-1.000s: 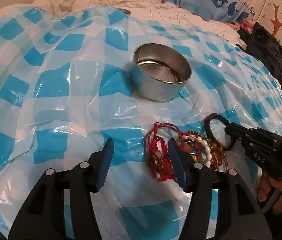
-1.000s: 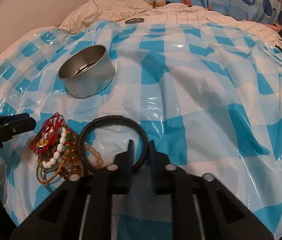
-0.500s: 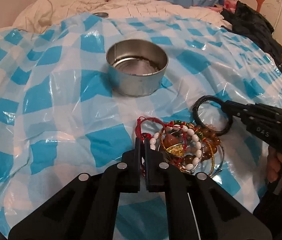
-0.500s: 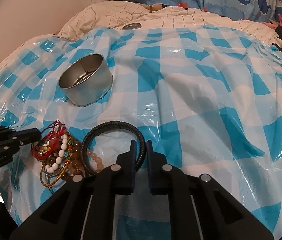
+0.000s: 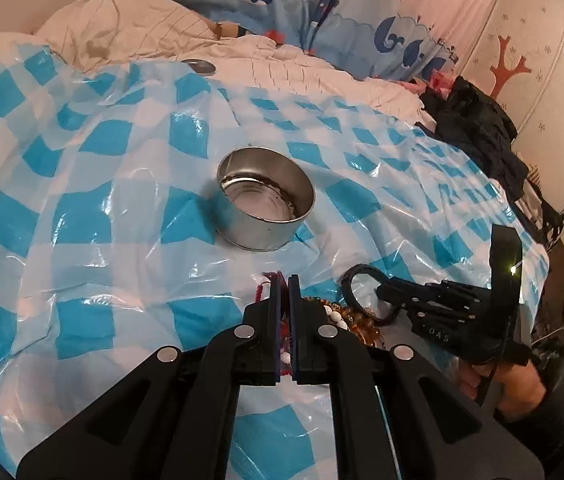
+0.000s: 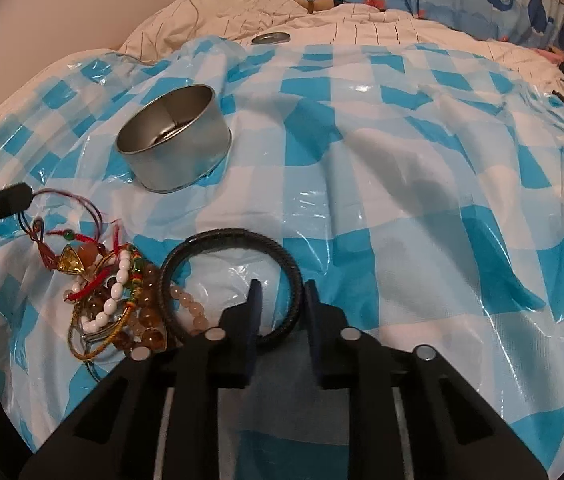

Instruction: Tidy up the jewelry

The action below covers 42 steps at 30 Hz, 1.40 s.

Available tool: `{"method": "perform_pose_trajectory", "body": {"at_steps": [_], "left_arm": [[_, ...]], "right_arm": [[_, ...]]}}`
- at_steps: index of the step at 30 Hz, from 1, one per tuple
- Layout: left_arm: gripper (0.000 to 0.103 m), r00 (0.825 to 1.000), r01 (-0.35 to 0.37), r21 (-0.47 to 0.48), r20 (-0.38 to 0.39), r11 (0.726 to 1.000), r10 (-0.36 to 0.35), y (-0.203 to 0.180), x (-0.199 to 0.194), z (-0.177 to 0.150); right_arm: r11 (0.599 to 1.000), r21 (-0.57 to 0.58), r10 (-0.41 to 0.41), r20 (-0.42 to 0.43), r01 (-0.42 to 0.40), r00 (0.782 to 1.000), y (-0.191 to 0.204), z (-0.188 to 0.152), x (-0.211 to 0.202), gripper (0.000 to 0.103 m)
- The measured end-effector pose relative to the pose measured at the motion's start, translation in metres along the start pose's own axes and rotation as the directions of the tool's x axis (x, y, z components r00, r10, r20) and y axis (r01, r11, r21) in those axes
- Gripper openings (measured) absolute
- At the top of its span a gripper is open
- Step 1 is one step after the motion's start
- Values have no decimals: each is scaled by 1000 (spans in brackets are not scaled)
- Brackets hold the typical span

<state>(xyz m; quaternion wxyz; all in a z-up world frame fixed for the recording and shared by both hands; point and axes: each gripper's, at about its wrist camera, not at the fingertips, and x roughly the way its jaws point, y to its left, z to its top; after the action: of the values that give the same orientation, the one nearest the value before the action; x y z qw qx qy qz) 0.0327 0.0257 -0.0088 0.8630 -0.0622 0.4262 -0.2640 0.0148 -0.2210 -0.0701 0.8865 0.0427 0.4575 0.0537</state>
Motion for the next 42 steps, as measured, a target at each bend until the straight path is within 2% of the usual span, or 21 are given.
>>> {"method": "perform_pose_trajectory", "body": {"at_steps": [3, 7, 10, 14, 21, 24, 25, 26, 27, 28, 29, 30, 32, 33, 36, 37, 38, 39, 40, 41, 42], "left_arm": [[3, 992, 118, -61, 47, 991, -115, 6, -10, 3], [3, 991, 119, -84, 63, 989, -114, 9, -12, 5], [3, 997, 68, -116, 40, 991, -64, 18, -7, 5], [3, 996, 69, -137, 65, 988, -60, 24, -12, 6], [3, 976, 180, -194, 157, 964, -150, 35, -28, 8], [3, 958, 250, -226, 199, 942, -206, 40, -33, 9], [3, 969, 204, -216, 182, 955, -166, 38, -31, 10], [3, 988, 94, -185, 136, 978, -69, 33, -27, 11], [3, 994, 37, -169, 105, 985, -19, 32, -21, 10], [3, 994, 71, -194, 96, 978, -53, 35, -16, 8], [3, 988, 141, -236, 102, 961, -120, 40, -13, 7], [3, 984, 162, -248, 108, 955, -139, 42, -13, 7], [3, 994, 76, -206, 95, 976, -58, 36, -15, 10], [3, 993, 80, -207, 96, 975, -61, 36, -15, 10], [3, 977, 197, -246, 134, 949, -168, 41, -15, 10], [3, 985, 148, -217, 122, 965, -124, 38, -14, 11], [3, 997, -22, -146, 68, 989, 32, 31, -5, 11], [3, 952, -301, -4, -48, 953, 301, 27, 26, 6], [3, 922, -364, 19, -135, 931, 363, 34, 48, 0], [3, 951, -272, -84, -176, 959, 255, 44, 57, -4], [3, 979, -157, -180, -158, 971, 129, 48, 56, -5]], "right_arm": [[1000, 25, 9, 13, -9, 1000, -5, 1, -4, 10], [999, 31, 10, 29, -11, 1000, -5, 3, -7, 10], [999, 41, 19, 43, -21, 999, -7, 4, -10, 10], [998, 52, 29, 76, -33, 997, -9, 6, -17, 8], [994, 84, 59, 125, -70, 990, -15, 11, -30, 9], [991, 101, 75, 159, -92, 984, -18, 12, -37, 9], [989, 109, 84, 179, -104, 980, -20, 12, -41, 9], [989, 110, 79, 188, -101, 979, -20, 14, -43, 9], [990, 105, 75, 189, -96, 979, -20, 15, -44, 9], [990, 105, 78, 183, -98, 980, -20, 15, -43, 9], [988, 112, 82, 179, -103, 980, -20, 14, -42, 9], [987, 119, 91, 173, -112, 981, -21, 14, -41, 9], [987, 117, 93, 173, -114, 981, -21, 15, -41, 9], [987, 114, 91, 176, -112, 980, -20, 15, -41, 9], [987, 114, 94, 180, -116, 979, -20, 15, -42, 9], [987, 114, 96, 179, -117, 979, -20, 14, -41, 9], [987, 111, 96, 178, -117, 979, -20, 14, -41, 9], [987, 108, 98, 175, -118, 980, -19, 14, -41, 9], [987, 107, 98, 171, -118, 980, -18, 14, -40, 9], [987, 108, 98, 170, -117, 981, -18, 14, -40, 9], [987, 111, 96, 172, -116, 980, -19, 14, -40, 9]]}}
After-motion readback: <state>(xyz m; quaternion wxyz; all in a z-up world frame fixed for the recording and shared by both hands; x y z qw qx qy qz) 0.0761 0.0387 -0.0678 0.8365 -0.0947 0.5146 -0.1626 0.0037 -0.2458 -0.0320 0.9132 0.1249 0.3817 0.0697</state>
